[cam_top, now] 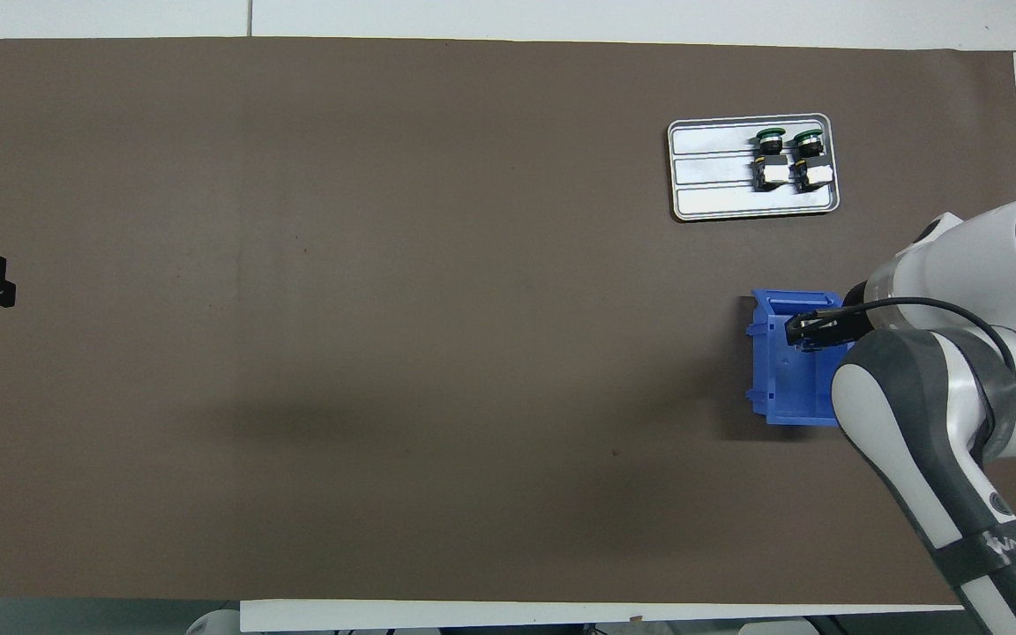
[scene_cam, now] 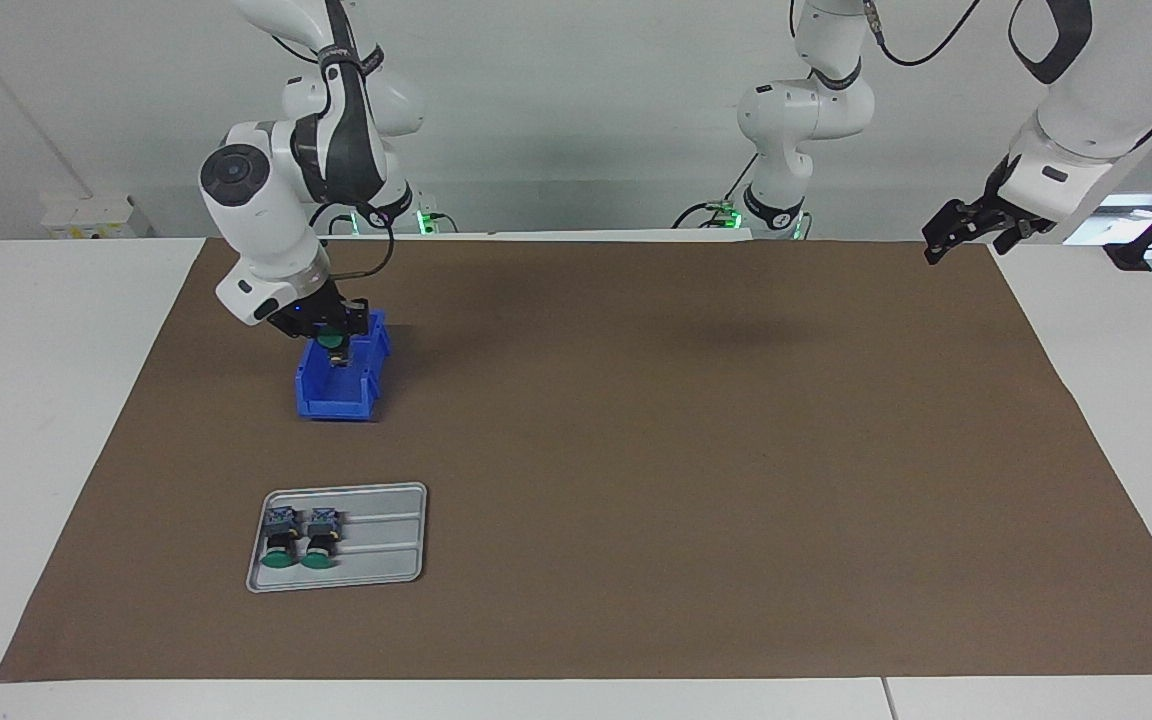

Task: Place and press button with both arms
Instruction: 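Lower the button into the blue bin and open the right gripper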

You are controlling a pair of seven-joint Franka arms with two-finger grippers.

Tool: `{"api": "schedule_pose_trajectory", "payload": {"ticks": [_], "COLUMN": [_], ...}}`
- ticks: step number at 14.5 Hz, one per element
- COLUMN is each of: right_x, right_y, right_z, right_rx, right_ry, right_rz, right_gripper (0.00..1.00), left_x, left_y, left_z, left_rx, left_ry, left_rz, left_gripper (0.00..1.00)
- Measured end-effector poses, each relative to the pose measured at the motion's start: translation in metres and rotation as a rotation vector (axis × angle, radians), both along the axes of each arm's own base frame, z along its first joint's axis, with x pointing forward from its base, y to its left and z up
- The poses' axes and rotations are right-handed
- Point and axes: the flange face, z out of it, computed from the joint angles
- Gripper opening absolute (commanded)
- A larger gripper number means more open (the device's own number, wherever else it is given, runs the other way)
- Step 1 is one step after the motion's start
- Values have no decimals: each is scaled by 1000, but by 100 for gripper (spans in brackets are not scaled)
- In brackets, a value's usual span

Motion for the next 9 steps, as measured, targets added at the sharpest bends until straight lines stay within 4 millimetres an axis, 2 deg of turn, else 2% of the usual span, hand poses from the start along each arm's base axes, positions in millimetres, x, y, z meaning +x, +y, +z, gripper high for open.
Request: {"api": "schedule_pose_trajectory", "payload": {"ticks": [5, 9], "right_x": [-8, -9], "right_y": [-3, -17], "right_z": [-24, -48], "right_rx": [2, 10], "right_ry": [-9, -12], "right_rz": [2, 16], "right_gripper": [3, 7], "left_x": [0, 0], "left_y": [0, 0], "left_z": [0, 0], "left_rx": [0, 0], "left_ry": [0, 0], "left_rz": [0, 0], "left_gripper": [100, 100]}}
